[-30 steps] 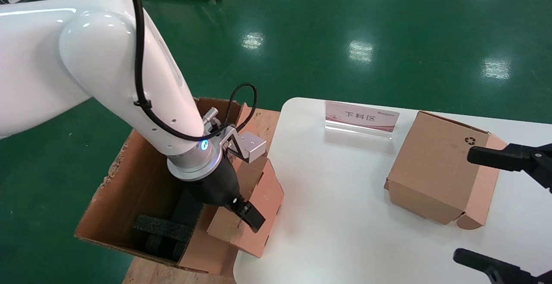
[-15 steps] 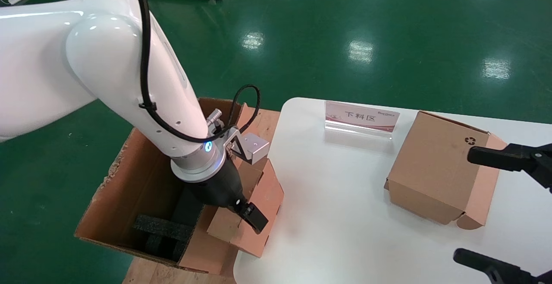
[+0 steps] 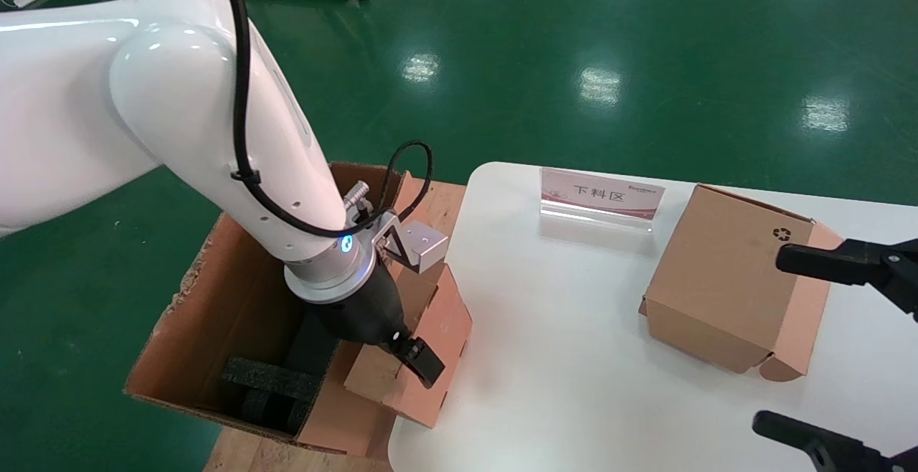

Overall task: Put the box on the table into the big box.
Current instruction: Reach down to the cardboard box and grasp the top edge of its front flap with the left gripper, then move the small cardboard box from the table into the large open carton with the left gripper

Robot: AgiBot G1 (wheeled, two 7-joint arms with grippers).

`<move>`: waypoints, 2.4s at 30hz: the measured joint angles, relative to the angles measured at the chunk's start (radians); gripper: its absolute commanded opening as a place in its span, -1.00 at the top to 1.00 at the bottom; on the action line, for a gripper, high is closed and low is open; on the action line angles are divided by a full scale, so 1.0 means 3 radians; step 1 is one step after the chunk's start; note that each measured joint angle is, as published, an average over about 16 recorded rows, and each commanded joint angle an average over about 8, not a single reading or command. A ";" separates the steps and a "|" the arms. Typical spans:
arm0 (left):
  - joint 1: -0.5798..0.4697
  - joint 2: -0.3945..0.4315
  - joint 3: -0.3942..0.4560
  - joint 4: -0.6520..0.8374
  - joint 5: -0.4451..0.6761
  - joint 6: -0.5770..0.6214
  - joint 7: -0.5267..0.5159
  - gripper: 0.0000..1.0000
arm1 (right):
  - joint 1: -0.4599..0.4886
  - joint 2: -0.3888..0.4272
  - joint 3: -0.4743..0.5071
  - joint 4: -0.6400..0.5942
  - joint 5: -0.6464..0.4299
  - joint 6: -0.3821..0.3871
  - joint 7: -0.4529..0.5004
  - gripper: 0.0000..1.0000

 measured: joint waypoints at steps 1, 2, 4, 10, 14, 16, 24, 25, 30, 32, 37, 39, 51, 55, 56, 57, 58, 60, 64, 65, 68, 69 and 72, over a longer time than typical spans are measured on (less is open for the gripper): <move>0.0000 0.0000 0.0000 0.0000 0.0000 0.0000 0.0000 1.00 | 0.0000 0.0000 0.0000 0.0000 0.0000 0.0000 0.0000 0.76; 0.0000 0.0000 0.0000 0.0000 0.0000 0.0000 0.0000 1.00 | 0.0000 0.0000 0.0000 0.0000 0.0000 0.0000 0.0000 0.51; 0.0000 -0.0001 0.0000 0.0000 0.0000 0.0000 0.0000 1.00 | 0.0000 0.0000 0.0000 0.0000 0.0000 0.0000 0.0000 0.01; 0.0001 -0.0002 0.0000 0.0000 -0.0001 0.0000 0.0001 1.00 | 0.0000 0.0000 0.0000 0.0000 0.0000 0.0000 0.0000 -1.00; 0.0001 -0.0003 -0.0001 0.0000 -0.0002 0.0000 0.0001 1.00 | 0.0000 0.0000 0.0000 0.0000 0.0000 0.0000 0.0000 -1.00; 0.0000 -0.0003 0.0000 0.0000 -0.0001 0.0000 0.0001 1.00 | 0.0000 0.0000 0.0000 0.0000 0.0000 0.0000 0.0000 -1.00; -0.0007 -0.0006 0.0003 0.0013 0.0011 -0.0005 0.0007 1.00 | 0.0000 0.0000 0.0000 0.0000 0.0000 0.0000 0.0000 -1.00; -0.0009 -0.0006 0.0005 0.0017 0.0015 -0.0007 0.0008 1.00 | 0.0000 0.0000 0.0000 0.0000 0.0000 0.0000 0.0000 -1.00; -0.0024 -0.0005 0.0016 0.0047 0.0047 -0.0028 0.0019 1.00 | 0.0000 0.0000 0.0000 0.0000 0.0000 0.0000 0.0000 -1.00; -0.0033 -0.0003 0.0017 0.0064 0.0067 -0.0042 0.0023 1.00 | 0.0000 0.0000 0.0000 0.0000 0.0000 0.0000 0.0000 -1.00; -0.0065 -0.0003 0.0002 0.0117 0.0128 -0.0086 0.0036 1.00 | 0.0000 0.0000 0.0000 0.0000 0.0000 0.0000 0.0000 -1.00; -0.0084 -0.0006 -0.0017 0.0142 0.0160 -0.0109 0.0043 1.00 | 0.0000 0.0000 0.0000 0.0000 0.0000 0.0000 0.0000 -1.00; -0.0281 -0.0118 -0.0342 0.0257 0.0402 -0.0246 0.0083 1.00 | 0.0000 0.0000 0.0000 0.0000 0.0000 0.0000 0.0000 -1.00; -0.0389 -0.0187 -0.0490 0.0269 0.0503 -0.0273 0.0103 1.00 | 0.0000 0.0000 0.0000 0.0000 0.0000 0.0000 0.0000 -1.00; -0.0419 -0.0205 -0.0526 0.0270 0.0531 -0.0276 0.0110 1.00 | 0.0000 0.0000 0.0000 0.0000 0.0000 0.0000 0.0000 -1.00; -0.0452 -0.0224 -0.0562 0.0270 0.0561 -0.0279 0.0117 1.00 | 0.0000 0.0000 0.0000 0.0000 0.0000 0.0000 0.0000 -1.00; -0.0477 -0.0241 -0.0593 0.0270 0.0583 -0.0281 0.0123 1.00 | 0.0000 0.0000 0.0000 0.0000 0.0000 0.0000 0.0000 -1.00; -0.0545 -0.0277 -0.0654 0.0266 0.0644 -0.0278 0.0138 1.00 | 0.0000 0.0000 0.0000 0.0000 0.0000 0.0000 0.0000 -1.00; -0.0698 -0.0353 -0.0760 0.0252 0.0782 -0.0257 0.0179 1.00 | 0.0000 0.0000 0.0000 0.0000 0.0000 0.0000 0.0000 -1.00; -0.0737 -0.0371 -0.0784 0.0247 0.0818 -0.0250 0.0192 1.00 | 0.0000 0.0000 0.0000 0.0000 0.0000 0.0000 0.0000 -1.00; -0.0854 -0.0426 -0.0846 0.0235 0.0931 -0.0224 0.0235 1.00 | 0.0000 0.0000 0.0000 0.0000 0.0000 0.0000 0.0000 -1.00; -0.0893 -0.0444 -0.0864 0.0231 0.0969 -0.0215 0.0250 1.00 | 0.0000 0.0000 0.0000 0.0000 0.0000 0.0000 0.0000 -1.00; -0.1006 -0.0494 -0.0907 0.0222 0.1083 -0.0179 0.0300 1.00 | 0.0000 0.0000 0.0000 0.0000 0.0000 0.0000 0.0000 -1.00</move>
